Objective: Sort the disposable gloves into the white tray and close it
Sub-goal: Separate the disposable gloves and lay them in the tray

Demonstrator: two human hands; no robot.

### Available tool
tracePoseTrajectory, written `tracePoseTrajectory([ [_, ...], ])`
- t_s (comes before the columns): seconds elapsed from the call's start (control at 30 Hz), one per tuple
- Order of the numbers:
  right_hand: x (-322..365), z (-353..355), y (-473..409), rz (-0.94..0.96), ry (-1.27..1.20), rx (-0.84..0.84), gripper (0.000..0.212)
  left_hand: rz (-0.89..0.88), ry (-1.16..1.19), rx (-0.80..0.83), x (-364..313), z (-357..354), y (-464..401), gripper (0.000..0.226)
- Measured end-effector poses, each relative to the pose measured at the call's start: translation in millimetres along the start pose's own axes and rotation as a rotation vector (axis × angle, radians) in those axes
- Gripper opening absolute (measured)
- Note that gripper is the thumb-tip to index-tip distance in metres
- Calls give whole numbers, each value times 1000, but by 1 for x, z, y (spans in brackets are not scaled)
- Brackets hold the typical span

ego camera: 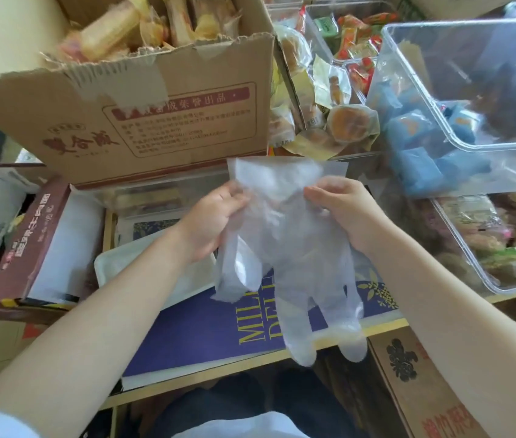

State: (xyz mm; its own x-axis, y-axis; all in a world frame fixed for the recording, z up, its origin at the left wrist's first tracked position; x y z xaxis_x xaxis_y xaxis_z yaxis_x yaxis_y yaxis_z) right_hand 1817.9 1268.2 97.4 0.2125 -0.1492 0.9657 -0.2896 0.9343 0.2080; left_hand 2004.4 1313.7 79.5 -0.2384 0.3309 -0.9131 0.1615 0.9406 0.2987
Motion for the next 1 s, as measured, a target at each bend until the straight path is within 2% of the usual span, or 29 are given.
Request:
tracePoseTrajectory([
  [0.1, -10, -4, 3, -55, -108, -7, 17, 28, 1, 10, 8, 1, 3, 16],
  [0.2, -18, -10, 5, -118, -287, 115, 13, 58, -42, 45, 17, 1, 5, 19],
  [0.27, -21, -12, 7, -117, -284, 171, 17, 80, 42, 85, 22, -2, 8, 20],
  [0.33, -26, -13, 6, -118, -202, 150, 14, 97, 91, 93, 23, -5, 9, 17],
  [0.4, -32, -7, 4, -137, -46, -3, 18, 87, 66, 26, 24, -2, 7, 18],
  [0.5, -28, 25, 9, -97, 396, -387, 15, -58, -223, -334, 19, 27, 1, 17],
  [0.53, -28, 35, 11, -107, 495, -462, 13, -120, -315, -448, 14, 35, 3, 15],
  [0.6, -30, 47, 14, -162, 524, -510, 23, -227, -480, -551, 3, 40, 8, 14],
  [0.7, -30, 40, 15, -259, 419, -426, 53, -350, -673, -541, -6, 30, 14, 24],
  [0.73, -30, 29, 17, -286, 337, -362, 56, -366, -719, -530, -6, 24, 14, 26],
  [0.8, -28, -2, 23, -314, 124, -247, 47, -370, -758, -492, 1, 11, 12, 31],
  [0.9, -23, -41, 29, -251, 39, -167, 40, -285, -669, -376, 21, -4, 6, 31],
  [1.0, -21, -58, 27, -130, 243, -133, 40, -195, -412, -192, 40, -21, 7, 30],
])
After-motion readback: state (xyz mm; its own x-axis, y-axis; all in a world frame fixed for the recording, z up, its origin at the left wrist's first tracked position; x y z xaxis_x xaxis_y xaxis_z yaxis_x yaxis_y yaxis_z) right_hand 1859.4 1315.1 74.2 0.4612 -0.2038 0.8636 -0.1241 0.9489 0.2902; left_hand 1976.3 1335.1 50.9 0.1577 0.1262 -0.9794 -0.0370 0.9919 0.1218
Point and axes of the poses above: each hand's wrist, its own y-axis away from the middle knuckle, its own z-axis out of the back of the hand, x = y × z, the point moved 6 cm from there along -y, towards the middle knuckle, and after that the axes turned 3 degrees about x, right-handed, at the moved point
